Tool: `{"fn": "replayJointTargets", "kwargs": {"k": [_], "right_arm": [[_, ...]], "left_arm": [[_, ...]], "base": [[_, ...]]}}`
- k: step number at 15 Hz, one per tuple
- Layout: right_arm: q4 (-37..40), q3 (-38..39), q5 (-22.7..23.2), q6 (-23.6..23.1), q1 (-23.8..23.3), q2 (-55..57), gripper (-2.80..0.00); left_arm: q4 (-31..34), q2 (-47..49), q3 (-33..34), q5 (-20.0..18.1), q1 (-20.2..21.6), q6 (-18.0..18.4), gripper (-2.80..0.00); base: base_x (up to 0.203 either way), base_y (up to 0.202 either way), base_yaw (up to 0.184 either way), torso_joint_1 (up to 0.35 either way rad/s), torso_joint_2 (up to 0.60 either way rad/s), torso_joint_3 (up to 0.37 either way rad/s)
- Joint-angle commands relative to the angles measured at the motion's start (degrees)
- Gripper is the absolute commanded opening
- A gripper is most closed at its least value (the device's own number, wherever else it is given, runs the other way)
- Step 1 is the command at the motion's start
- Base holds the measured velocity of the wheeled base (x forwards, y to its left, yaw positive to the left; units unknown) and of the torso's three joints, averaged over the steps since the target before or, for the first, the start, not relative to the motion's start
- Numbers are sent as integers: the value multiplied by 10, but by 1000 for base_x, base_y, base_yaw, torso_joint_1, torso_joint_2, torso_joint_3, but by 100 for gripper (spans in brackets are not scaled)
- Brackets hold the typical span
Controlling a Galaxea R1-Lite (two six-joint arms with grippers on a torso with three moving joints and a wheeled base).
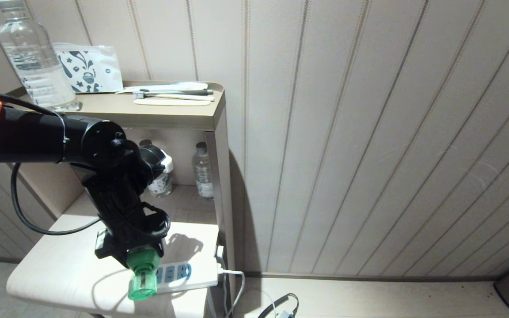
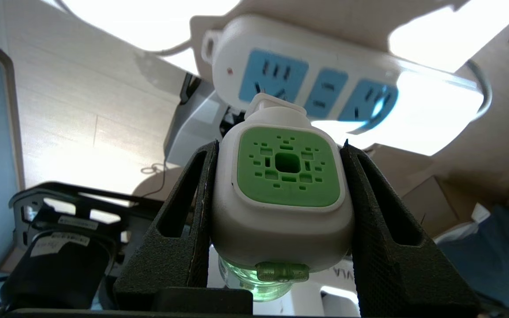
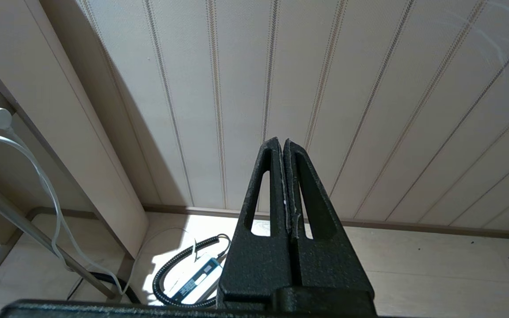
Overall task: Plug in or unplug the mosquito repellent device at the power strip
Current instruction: Insert the plug into the socket
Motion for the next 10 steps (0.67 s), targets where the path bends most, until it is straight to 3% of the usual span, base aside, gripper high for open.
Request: {"fn": "replayJointTargets", "kwargs": {"k": [1, 10], "right_arm": [[0, 0, 0, 0, 0, 0, -280], [0, 0, 0, 0, 0, 0, -280]], "left_arm": [[-1, 8, 3, 0, 4, -2, -280], [-17, 32, -1, -4, 7, -2, -280]], "base": [[0, 0, 0, 0, 0, 0], [0, 0, 0, 0, 0, 0]]}}
